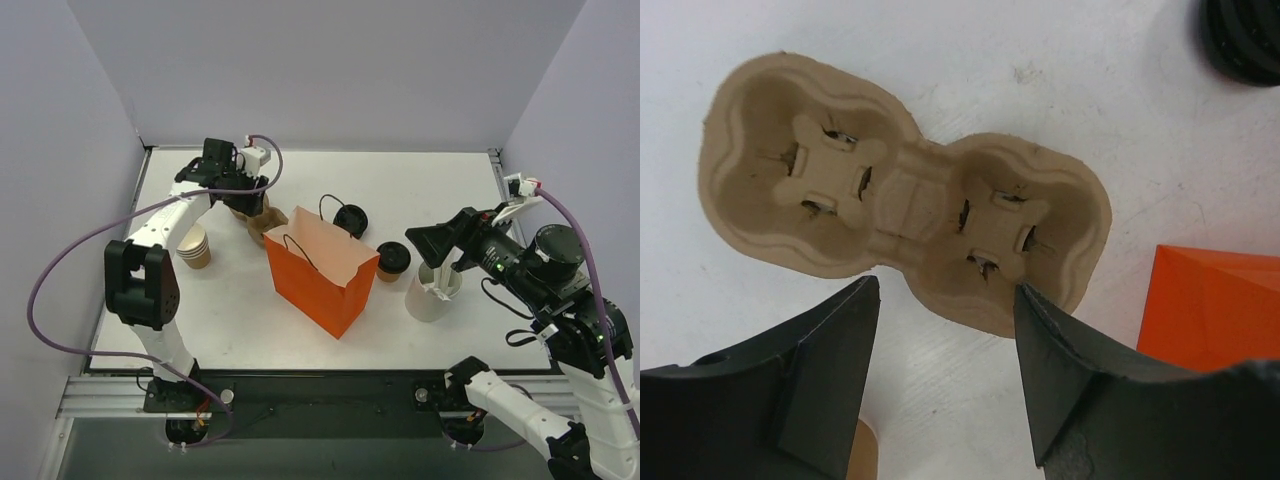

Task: Pack the takeout coffee

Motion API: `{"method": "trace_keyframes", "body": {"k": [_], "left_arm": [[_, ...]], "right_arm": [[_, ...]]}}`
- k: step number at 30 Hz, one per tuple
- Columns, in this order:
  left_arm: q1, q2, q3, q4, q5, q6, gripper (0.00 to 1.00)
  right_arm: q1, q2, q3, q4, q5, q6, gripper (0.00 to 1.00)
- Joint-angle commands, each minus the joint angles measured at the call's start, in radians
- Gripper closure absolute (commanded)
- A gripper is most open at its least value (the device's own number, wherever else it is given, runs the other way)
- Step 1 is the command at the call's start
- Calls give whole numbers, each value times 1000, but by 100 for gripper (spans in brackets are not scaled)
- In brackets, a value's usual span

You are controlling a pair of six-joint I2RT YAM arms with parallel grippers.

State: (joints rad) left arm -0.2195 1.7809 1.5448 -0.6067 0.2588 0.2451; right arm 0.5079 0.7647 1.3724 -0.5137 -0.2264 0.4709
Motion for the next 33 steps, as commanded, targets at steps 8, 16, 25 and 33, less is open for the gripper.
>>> {"method": "trace_keyframes", "body": {"k": [8,16,25,33], "left_arm": [[-7,135,64,67,-79,34,33],[-44,173,87,81,-93,114,33],[-90,226,84,76,-176,128,36],[-83,193,86,82,-205,166,35]], "right_arm": [[7,15,136,-138,154,5,24],[7,56,208,-170,188,-84,24],[7,48,199,-201,275,-101,25],[7,33,174,-201,302,-83,26]]}}
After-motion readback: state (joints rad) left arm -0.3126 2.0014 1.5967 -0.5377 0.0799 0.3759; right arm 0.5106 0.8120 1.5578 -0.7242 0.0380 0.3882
